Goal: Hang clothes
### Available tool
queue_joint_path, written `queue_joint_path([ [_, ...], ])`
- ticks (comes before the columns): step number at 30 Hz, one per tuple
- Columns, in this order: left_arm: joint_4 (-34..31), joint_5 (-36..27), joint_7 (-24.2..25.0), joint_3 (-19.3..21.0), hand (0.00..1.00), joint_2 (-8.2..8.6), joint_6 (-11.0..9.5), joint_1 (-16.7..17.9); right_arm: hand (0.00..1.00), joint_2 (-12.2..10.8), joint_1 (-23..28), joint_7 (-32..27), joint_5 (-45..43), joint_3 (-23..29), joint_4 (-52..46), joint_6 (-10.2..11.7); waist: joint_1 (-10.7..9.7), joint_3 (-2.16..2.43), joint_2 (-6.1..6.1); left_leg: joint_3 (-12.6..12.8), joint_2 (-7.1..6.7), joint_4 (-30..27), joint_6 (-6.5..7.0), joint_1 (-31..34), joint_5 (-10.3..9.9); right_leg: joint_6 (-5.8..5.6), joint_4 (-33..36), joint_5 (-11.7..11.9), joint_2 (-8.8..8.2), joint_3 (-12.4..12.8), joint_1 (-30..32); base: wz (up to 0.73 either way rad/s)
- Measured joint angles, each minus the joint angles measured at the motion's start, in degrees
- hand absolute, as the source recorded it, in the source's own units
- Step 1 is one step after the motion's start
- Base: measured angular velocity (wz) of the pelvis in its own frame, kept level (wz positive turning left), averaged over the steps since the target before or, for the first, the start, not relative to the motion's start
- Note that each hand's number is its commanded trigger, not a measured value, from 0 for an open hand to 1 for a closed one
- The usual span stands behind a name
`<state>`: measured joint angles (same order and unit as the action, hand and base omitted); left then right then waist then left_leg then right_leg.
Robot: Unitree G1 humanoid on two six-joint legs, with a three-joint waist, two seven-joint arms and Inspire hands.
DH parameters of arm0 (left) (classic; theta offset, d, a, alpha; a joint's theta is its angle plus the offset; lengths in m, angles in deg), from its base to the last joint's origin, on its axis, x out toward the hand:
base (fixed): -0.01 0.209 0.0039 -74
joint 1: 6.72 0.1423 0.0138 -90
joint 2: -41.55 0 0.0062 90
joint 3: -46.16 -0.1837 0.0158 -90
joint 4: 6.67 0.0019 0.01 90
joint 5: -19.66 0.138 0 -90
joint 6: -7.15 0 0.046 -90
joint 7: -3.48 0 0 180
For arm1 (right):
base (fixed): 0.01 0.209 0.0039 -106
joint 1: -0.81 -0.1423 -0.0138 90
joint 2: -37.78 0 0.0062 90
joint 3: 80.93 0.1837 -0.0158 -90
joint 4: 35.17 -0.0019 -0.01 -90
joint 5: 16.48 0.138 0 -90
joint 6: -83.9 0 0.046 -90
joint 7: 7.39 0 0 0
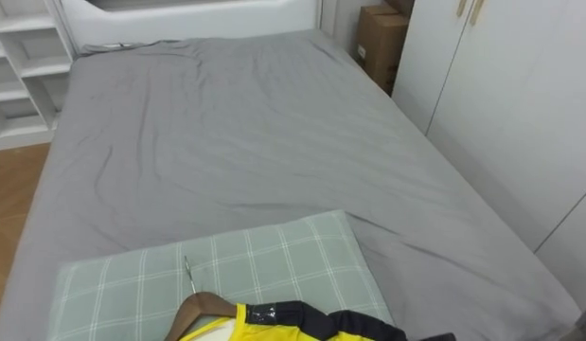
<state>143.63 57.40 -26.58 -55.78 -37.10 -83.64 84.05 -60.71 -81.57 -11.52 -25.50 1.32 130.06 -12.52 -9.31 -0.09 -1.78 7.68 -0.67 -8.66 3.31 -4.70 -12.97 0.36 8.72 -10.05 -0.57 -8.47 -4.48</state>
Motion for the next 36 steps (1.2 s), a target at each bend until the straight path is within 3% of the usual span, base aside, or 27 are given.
queue_joint_path([
  [8,0.4,-0.1,1.7,0.0,0.00,0.05,2.0,-2.0,0.00,-0.2,-0.2,0.1,-0.5,0.0,-0.6,-1.0,-0.1,-0.07,0.14,0.1,0.01,0.0,0.04,0.5,0.0,0.00,0.2,0.0,0.02,0.3,0.7,0.00],
  [9,0.5,-0.1,2.1,0.0,0.10,0.05,2.1,-2.3,0.00,-0.3,-0.3,0.2,-0.4,0.0,-0.5,-1.2,0.0,-0.13,0.18,0.1,0.01,0.0,0.04,0.5,0.0,0.00,0.1,0.0,0.02,0.3,0.7,0.00],
  [10,0.6,-0.1,2.2,0.0,0.79,0.05,2.2,-2.5,0.00,-0.3,-0.3,0.4,-0.4,0.0,-0.4,-1.2,-0.1,-0.17,0.24,0.1,0.01,0.0,0.04,0.5,0.0,0.00,0.1,0.0,0.01,0.3,0.7,0.00],
  [11,0.7,-0.1,2.3,0.0,1.00,0.05,2.2,-2.6,0.00,-0.3,-0.3,0.5,-0.4,0.0,-0.4,-1.2,-0.1,-0.19,0.29,0.1,0.02,-0.1,0.04,0.6,0.0,0.00,0.1,0.0,0.01,0.3,0.8,0.00],
  [15,0.7,-0.2,3.1,0.0,1.00,0.00,2.9,-3.2,0.00,-0.4,-0.5,1.1,-0.4,-0.1,-0.3,-1.2,0.0,-0.26,0.52,0.2,0.01,-0.2,0.09,1.3,0.1,0.00,0.2,0.0,0.00,0.4,1.6,0.00],
  [24,1.3,-2.2,1.4,0.0,1.00,-2.36,3.1,-7.5,0.00,-0.4,-1.2,1.8,-0.6,-1.3,-1.0,-1.1,-0.1,-0.19,0.66,1.2,-0.05,-0.5,0.28,2.6,0.4,0.00,1.2,0.0,-0.28,0.8,3.5,-0.03],
  [28,1.7,-3.5,0.9,0.5,1.00,-3.08,3.1,-8.9,0.00,-0.4,-2.0,1.8,-0.7,-1.3,-0.9,-0.6,-1.1,-0.16,0.32,1.5,-0.05,-0.6,0.28,2.9,0.4,0.00,1.2,0.0,-0.26,1.2,3.8,-0.03],
  [36,0.2,-7.1,0.2,0.5,1.00,-3.76,3.2,-9.0,0.00,-0.4,-2.0,1.7,-0.8,-1.1,-1.7,-0.6,-1.7,-0.26,-0.11,1.6,-0.04,-0.8,0.30,4.2,0.4,0.00,1.4,0.0,-0.27,1.3,5.2,0.00],
])
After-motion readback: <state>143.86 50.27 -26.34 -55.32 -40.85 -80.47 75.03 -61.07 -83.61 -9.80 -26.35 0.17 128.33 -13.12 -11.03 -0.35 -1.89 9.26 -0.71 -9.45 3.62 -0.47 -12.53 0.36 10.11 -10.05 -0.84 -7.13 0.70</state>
